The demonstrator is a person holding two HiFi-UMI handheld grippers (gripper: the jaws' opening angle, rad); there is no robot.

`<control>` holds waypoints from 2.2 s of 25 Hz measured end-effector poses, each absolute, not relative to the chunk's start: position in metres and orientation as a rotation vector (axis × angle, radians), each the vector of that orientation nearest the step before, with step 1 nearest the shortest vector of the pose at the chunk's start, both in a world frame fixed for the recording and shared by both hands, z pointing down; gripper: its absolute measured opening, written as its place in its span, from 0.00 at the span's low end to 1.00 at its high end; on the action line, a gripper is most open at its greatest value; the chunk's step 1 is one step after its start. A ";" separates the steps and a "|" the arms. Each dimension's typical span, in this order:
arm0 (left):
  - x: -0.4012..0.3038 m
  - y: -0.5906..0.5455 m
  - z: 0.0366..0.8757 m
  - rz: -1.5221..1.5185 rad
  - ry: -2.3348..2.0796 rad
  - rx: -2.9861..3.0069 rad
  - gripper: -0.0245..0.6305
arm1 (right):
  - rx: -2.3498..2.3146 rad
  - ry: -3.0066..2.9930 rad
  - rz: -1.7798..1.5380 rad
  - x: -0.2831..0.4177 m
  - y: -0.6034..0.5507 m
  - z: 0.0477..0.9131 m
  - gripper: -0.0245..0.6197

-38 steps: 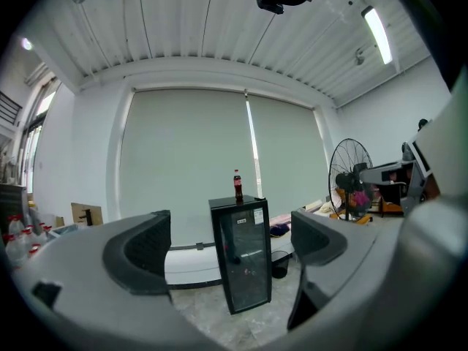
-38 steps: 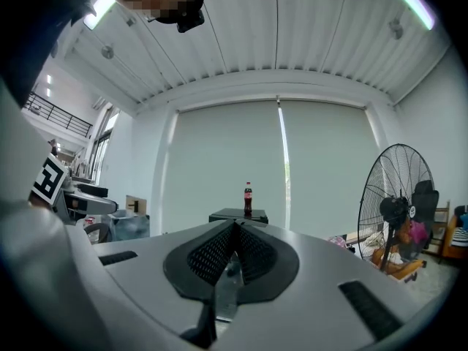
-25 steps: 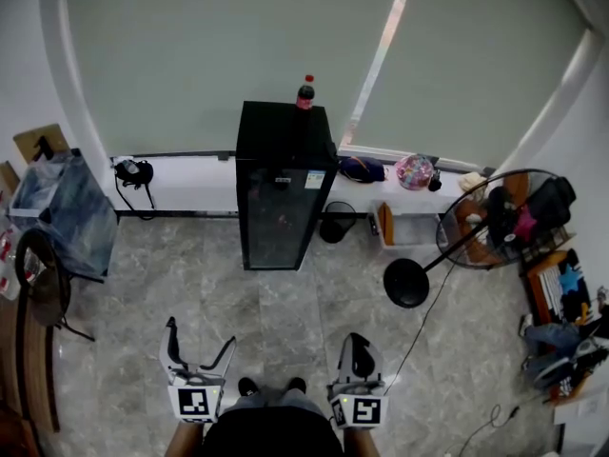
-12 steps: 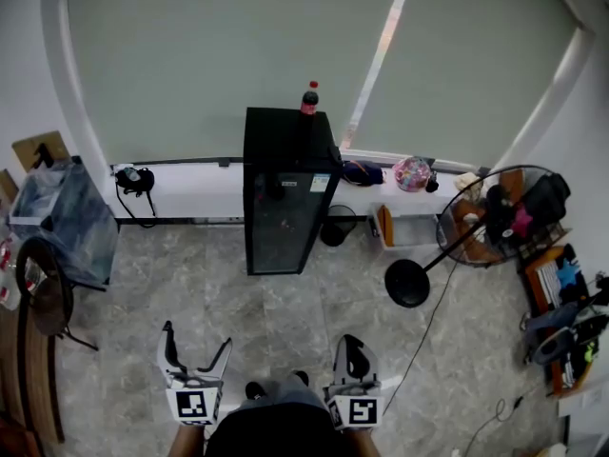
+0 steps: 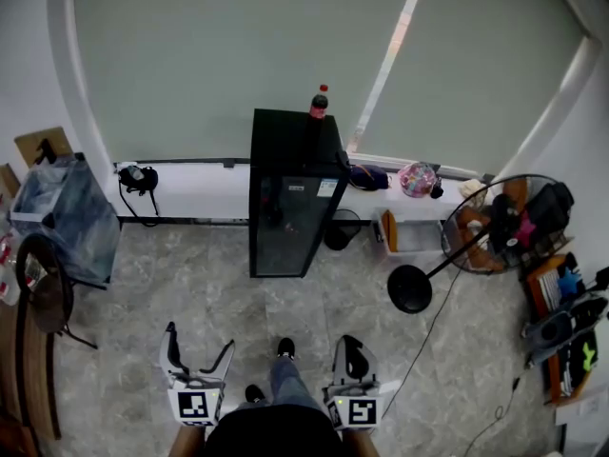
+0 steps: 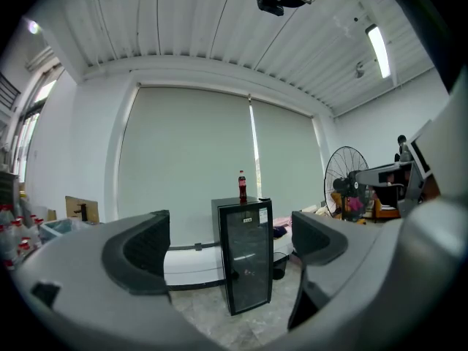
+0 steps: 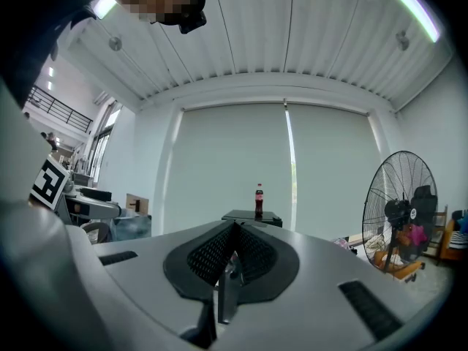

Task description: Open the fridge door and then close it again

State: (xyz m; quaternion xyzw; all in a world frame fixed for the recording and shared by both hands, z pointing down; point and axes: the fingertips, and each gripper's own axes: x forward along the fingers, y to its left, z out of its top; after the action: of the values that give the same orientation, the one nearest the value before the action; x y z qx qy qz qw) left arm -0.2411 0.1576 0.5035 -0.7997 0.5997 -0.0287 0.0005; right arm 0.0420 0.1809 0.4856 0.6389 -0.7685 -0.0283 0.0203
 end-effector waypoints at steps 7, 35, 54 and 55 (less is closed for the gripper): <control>-0.239 0.134 0.503 -0.109 1.890 -2.521 0.81 | 1.963 -2.415 -0.094 0.038 0.147 0.484 0.05; -0.179 -0.057 0.496 -0.170 1.936 -2.480 0.81 | 1.897 -2.466 -0.032 0.095 -0.047 0.484 0.05; -0.168 -0.127 0.512 -0.193 2.118 -2.419 0.80 | 1.785 -2.531 -0.039 0.130 -0.135 0.480 0.05; -0.169 -0.129 0.512 -0.196 2.128 -2.414 0.80 | 1.782 -2.531 -0.038 0.130 -0.137 0.480 0.05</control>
State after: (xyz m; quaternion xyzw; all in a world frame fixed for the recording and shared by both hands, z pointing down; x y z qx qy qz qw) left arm -0.1692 -0.1295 0.5122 -0.7481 0.6595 -0.0608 -0.0409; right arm 0.1303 -0.1368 0.4803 0.5755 -0.8174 -0.0121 0.0231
